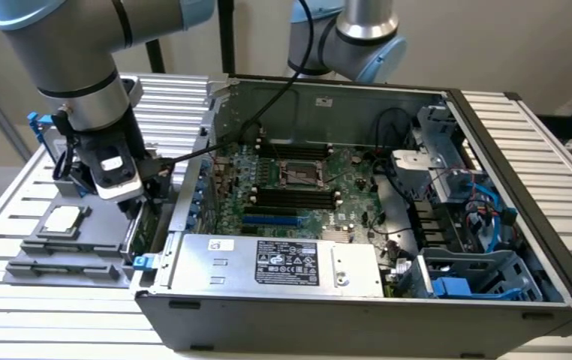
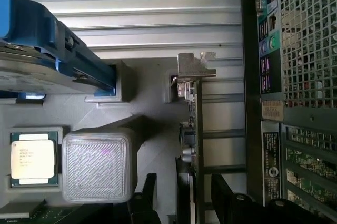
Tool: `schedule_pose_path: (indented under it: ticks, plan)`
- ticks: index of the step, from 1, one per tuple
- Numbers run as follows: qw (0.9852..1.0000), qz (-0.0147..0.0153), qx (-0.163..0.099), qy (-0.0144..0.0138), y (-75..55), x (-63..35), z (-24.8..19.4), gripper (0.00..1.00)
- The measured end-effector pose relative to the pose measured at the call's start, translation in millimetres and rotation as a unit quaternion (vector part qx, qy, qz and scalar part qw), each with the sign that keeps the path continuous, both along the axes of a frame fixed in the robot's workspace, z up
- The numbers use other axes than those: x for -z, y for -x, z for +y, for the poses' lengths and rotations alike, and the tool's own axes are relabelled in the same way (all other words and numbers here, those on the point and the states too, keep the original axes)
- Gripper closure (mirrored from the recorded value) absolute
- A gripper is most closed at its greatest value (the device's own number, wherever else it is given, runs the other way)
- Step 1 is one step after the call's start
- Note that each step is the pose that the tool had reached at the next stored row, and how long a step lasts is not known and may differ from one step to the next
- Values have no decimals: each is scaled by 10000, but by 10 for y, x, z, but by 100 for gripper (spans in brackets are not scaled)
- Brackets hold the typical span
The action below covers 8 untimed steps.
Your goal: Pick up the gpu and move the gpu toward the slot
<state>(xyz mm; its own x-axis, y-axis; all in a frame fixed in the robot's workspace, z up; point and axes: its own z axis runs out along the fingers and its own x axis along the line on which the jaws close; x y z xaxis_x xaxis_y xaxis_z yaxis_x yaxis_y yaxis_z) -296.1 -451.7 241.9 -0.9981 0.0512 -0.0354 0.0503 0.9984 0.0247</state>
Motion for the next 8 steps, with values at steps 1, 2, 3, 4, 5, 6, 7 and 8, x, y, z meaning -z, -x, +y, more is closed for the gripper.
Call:
schedule_pose_path:
  ticks: [1, 2, 3, 4, 5, 6, 7, 8]
  plan:
    - [10000, -1, 0, 1, 2, 2, -2, 46]
    - [10000, 0, 0, 2, 5, 4, -5, 46]
    - [10000, -1, 1, 2, 5, 8, -6, 46]
    - [10000, -1, 1, 4, 6, 12, -8, 46]
    - [10000, 0, 1, 6, 6, 14, -9, 46]
    - [10000, 0, 1, 8, 5, 17, -10, 46]
    - [10000, 1, 1, 10, 5, 19, -10, 46]
    - [10000, 0, 1, 11, 6, 22, -10, 46]
